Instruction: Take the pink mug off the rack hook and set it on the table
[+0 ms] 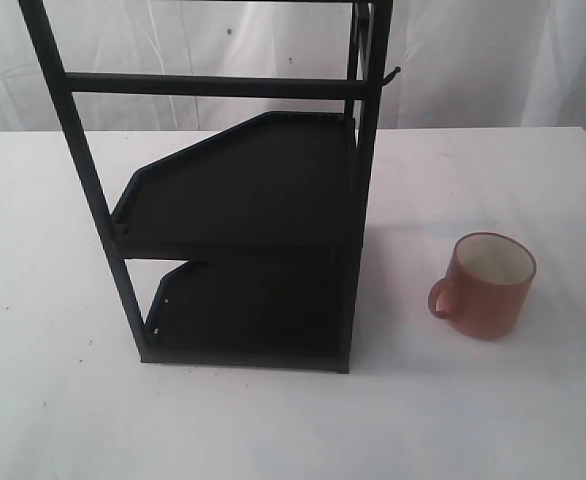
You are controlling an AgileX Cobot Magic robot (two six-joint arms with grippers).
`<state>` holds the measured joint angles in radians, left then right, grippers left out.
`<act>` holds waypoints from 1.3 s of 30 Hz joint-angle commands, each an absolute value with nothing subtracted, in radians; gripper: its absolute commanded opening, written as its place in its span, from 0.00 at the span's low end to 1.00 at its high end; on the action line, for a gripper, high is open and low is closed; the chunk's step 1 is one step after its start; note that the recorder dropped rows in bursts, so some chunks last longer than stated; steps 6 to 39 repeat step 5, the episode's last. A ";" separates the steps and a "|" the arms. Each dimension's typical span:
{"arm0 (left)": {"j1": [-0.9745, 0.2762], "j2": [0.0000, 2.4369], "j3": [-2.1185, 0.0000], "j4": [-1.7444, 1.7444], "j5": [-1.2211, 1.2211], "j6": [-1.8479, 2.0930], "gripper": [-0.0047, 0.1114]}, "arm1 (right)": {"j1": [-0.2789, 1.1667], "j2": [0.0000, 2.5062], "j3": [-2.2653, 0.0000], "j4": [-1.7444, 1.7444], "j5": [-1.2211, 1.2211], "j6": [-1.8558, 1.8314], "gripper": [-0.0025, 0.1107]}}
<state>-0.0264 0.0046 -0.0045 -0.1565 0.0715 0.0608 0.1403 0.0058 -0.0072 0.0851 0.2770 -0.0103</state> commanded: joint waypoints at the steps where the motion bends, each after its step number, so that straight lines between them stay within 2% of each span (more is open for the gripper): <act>1: -0.024 0.000 0.000 -0.166 0.076 0.061 0.50 | 0.136 0.000 0.000 0.077 0.263 -0.006 0.02; 39: -0.024 0.000 0.000 -0.166 0.076 0.061 0.50 | 0.136 0.000 0.000 0.077 0.263 -0.006 0.02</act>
